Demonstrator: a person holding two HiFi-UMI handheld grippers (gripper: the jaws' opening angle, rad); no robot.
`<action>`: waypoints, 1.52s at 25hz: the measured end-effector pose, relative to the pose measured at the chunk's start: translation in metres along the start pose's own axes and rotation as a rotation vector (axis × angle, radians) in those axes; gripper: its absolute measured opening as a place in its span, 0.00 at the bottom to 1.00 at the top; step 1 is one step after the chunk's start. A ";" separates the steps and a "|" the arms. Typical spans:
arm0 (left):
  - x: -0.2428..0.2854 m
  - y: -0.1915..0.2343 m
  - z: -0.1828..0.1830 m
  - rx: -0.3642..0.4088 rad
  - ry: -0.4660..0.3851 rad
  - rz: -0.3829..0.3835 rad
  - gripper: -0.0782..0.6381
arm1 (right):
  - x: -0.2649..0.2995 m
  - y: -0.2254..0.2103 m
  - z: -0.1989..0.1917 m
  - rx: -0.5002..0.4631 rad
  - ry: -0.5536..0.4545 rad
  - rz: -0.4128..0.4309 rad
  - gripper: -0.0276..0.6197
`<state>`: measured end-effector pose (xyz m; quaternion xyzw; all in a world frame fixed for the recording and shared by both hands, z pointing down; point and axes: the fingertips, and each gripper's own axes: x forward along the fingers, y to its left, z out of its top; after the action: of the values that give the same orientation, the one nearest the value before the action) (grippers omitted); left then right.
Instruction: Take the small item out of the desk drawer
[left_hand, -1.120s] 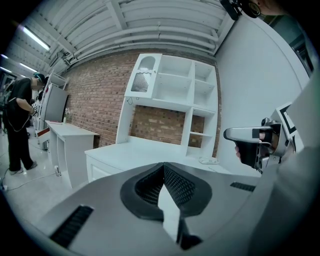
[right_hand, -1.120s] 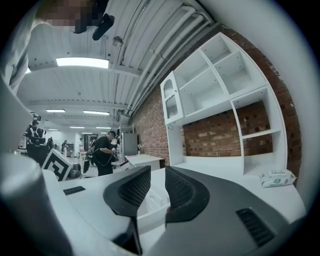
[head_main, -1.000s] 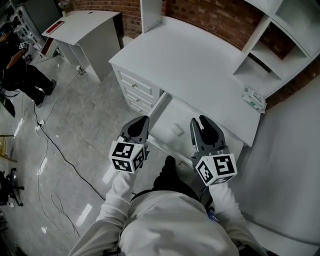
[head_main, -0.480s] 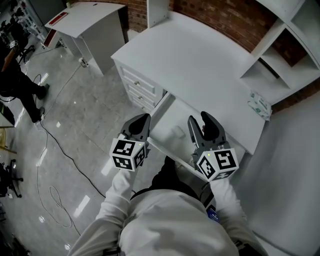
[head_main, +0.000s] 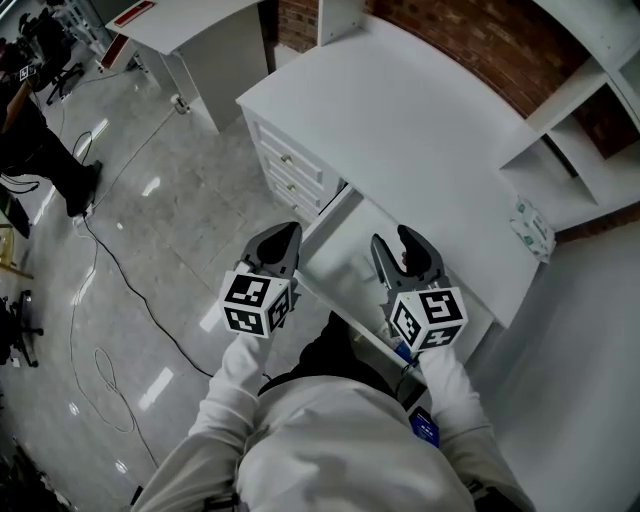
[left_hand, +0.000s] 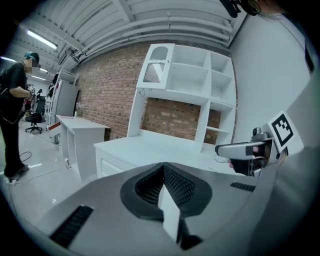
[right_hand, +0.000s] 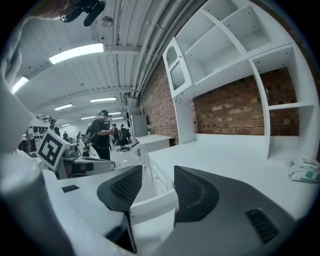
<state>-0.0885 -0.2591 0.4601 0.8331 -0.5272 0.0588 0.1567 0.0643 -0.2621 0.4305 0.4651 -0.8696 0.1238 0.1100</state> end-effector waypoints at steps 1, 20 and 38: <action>0.001 0.002 0.000 -0.003 0.000 0.006 0.13 | 0.005 -0.001 -0.006 -0.008 0.022 0.005 0.37; 0.010 0.024 -0.015 -0.040 0.058 0.063 0.13 | 0.058 -0.014 -0.149 -0.015 0.440 0.057 0.42; 0.015 0.027 -0.028 -0.055 0.094 0.107 0.13 | 0.065 -0.019 -0.257 -0.094 0.799 0.112 0.47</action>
<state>-0.1042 -0.2734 0.4958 0.7954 -0.5646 0.0917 0.2005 0.0651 -0.2412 0.6957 0.3269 -0.7871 0.2607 0.4535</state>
